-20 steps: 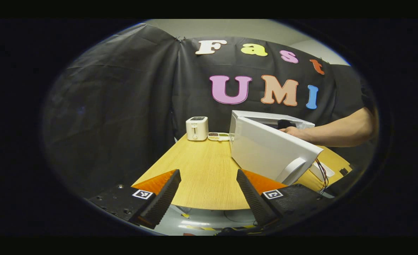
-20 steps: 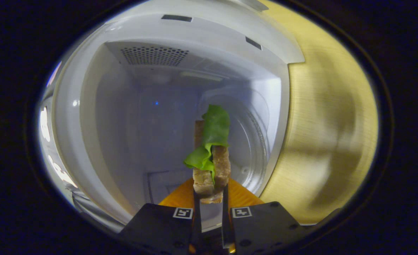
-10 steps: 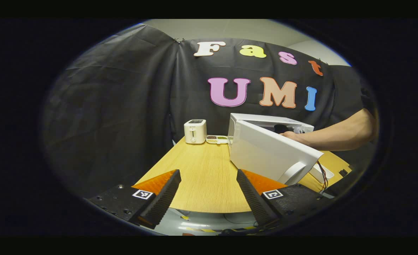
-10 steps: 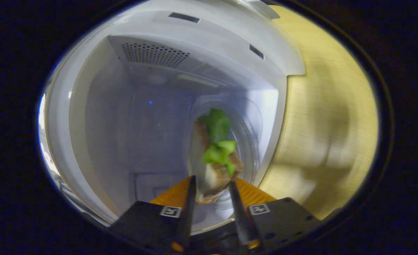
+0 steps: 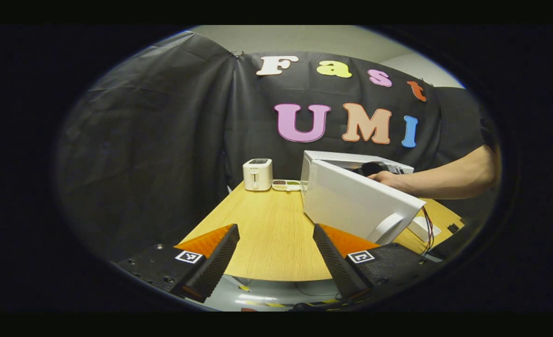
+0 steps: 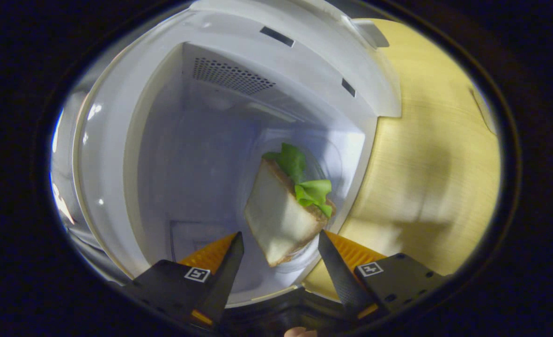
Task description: Open the microwave oven with the left hand, put the food in, and close the microwave oven.
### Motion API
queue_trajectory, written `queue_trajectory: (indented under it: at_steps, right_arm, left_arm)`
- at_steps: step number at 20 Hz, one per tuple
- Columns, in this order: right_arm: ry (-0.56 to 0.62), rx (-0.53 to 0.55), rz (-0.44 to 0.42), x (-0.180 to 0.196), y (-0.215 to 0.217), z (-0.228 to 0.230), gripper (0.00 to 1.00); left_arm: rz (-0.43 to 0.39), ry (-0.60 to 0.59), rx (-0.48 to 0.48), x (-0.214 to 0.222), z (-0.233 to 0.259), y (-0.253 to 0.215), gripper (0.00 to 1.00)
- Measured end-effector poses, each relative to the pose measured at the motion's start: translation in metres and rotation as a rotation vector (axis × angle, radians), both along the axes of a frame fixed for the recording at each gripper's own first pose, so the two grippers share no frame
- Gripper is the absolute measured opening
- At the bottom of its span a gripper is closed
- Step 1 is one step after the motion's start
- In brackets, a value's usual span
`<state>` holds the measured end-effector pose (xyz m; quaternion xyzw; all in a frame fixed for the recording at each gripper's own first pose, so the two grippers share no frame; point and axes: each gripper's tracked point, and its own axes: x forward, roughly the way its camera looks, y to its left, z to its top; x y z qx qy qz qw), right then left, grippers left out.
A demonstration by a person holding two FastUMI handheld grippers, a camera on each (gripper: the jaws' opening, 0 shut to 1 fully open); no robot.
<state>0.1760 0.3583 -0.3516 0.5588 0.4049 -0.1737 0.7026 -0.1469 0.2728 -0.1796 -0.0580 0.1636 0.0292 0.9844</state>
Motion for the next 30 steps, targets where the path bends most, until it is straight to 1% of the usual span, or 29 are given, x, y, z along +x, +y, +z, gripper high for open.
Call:
queue_trajectory:
  at_steps: [1,2,5,9,10,14,15,16,18,19,24,25,26,27,30]
  right_arm:
    - [-0.01,-0.009,0.011,-0.001,0.0,0.005,0.97]
    - [-0.019,-0.022,0.022,-0.001,-0.002,0.008,0.97]
    - [-0.026,-0.023,0.043,-0.006,-0.004,0.015,0.98]
    - [-0.062,-0.084,0.099,-0.023,-0.01,0.022,0.98]
    - [-0.065,-0.087,0.114,-0.027,-0.01,0.024,0.87]
    - [-0.134,-0.16,0.149,-0.034,-0.025,0.037,0.87]
    - [-0.163,-0.183,0.16,-0.035,-0.03,0.043,0.86]
    - [-0.194,-0.213,0.169,-0.037,-0.038,0.05,0.87]
    - [-0.27,-0.293,0.195,-0.037,-0.055,0.067,0.86]
    - [-0.303,-0.339,0.215,-0.037,-0.065,0.074,0.86]
    - [-0.504,-0.599,0.349,-0.038,-0.104,0.127,0.86]
    - [-0.545,-0.647,0.377,-0.039,-0.11,0.139,1.0]
    - [-0.588,-0.698,0.403,-0.038,-0.115,0.153,0.97]
    - [-0.634,-0.749,0.425,-0.038,-0.121,0.168,0.86]
    - [-0.761,-0.904,0.497,-0.041,-0.139,0.214,0.85]
  left_arm:
    - [0.001,0.0,-0.003,-0.001,-0.001,0.0,0.96]
    - [0.0,0.001,-0.005,-0.002,-0.001,-0.001,0.94]
    - [-0.008,-0.008,-0.008,-0.004,0.002,-0.004,0.94]
    - [-0.018,-0.018,-0.003,-0.006,0.006,-0.008,0.94]
    - [-0.021,-0.023,0.001,-0.007,0.008,-0.01,0.94]
    - [-0.045,-0.024,-0.004,-0.008,0.007,-0.021,0.94]
    - [-0.048,-0.021,-0.01,-0.008,0.007,-0.024,0.96]
    - [-0.044,-0.021,-0.012,-0.007,0.007,-0.024,0.95]
    - [-0.055,-0.014,-0.012,-0.006,0.003,-0.029,0.94]
    - [-0.066,-0.011,-0.006,-0.004,0.001,-0.033,0.97]
    - [-0.107,-0.008,-0.002,0.009,-0.002,-0.047,0.97]
    - [-0.112,-0.007,0.0,0.01,-0.003,-0.05,0.97]
    - [-0.115,-0.002,0.004,0.012,-0.004,-0.051,0.98]
    - [-0.118,0.0,0.009,0.014,-0.005,-0.053,0.97]
    - [-0.131,-0.002,0.012,0.023,-0.006,-0.062,0.97]
